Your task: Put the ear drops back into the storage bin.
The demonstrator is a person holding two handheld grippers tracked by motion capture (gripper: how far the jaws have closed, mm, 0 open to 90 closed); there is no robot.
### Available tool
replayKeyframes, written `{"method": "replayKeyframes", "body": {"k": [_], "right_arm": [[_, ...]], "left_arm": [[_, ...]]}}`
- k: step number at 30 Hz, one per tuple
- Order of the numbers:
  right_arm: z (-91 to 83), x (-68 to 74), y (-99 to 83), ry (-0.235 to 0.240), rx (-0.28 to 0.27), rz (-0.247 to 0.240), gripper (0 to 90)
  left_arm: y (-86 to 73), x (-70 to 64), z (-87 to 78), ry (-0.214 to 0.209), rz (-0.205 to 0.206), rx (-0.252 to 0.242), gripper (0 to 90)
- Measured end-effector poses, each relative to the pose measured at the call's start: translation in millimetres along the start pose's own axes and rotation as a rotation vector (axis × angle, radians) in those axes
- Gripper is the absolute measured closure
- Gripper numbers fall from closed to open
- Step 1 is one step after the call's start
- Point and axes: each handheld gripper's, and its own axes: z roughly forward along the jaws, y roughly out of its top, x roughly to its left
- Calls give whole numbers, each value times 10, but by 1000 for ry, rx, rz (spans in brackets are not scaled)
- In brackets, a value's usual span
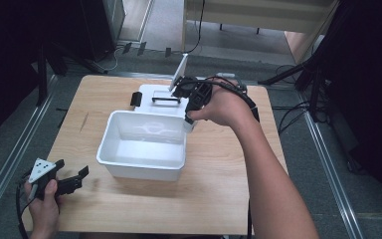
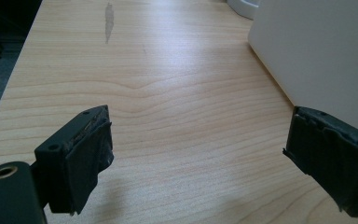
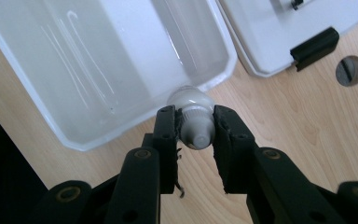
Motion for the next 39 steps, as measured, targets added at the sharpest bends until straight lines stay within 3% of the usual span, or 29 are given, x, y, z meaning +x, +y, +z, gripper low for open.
{"method": "replayKeyframes", "body": {"k": [13,25,39], "right_arm": [[170,156,208,24,11,-61,722],[361,137,147,36,30,-63,721],[608,193,135,47,47,-107,721]], "left_arm": [[1,6,2,-4,-2,1,78],[3,8,2,-5,3,7,78],[3,6,5,-5,3,5,78]]}}
